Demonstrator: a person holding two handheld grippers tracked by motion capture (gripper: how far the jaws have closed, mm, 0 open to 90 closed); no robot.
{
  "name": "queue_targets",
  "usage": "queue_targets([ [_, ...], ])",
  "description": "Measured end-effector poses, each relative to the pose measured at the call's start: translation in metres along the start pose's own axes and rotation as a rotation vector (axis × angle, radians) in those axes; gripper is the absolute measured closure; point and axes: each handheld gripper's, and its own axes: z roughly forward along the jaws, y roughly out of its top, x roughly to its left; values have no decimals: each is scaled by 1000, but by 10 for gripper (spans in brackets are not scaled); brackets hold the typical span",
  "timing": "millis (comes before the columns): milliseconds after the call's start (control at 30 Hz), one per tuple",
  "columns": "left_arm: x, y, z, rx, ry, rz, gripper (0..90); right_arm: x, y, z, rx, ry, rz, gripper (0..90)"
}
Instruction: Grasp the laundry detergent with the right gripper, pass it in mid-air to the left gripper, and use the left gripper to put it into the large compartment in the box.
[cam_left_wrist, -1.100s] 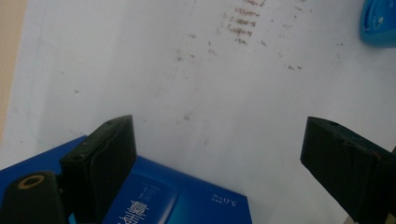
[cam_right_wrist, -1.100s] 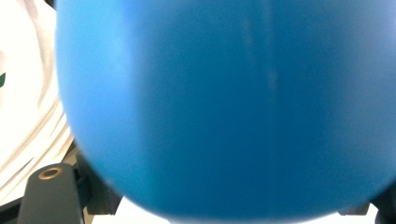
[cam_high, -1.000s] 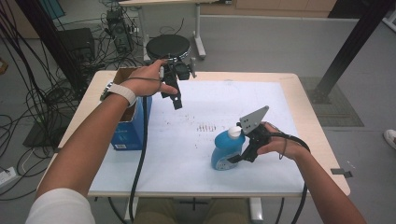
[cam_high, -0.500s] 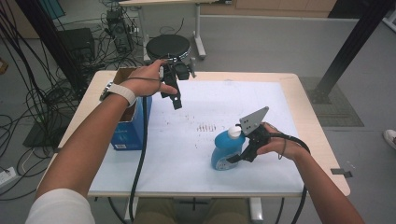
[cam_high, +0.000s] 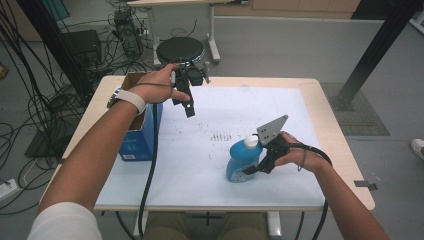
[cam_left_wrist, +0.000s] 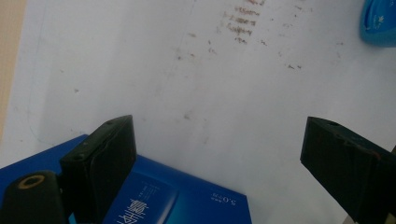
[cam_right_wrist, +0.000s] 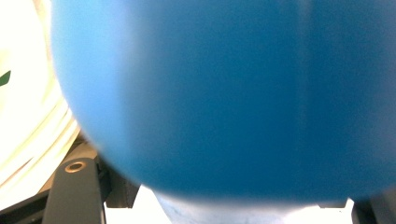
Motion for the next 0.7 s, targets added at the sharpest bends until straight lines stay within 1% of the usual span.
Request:
queue_targets([
  [700, 1, -1, 0, -5, 3, -2, 111, -1, 1, 1, -3, 0, -4, 274],
])
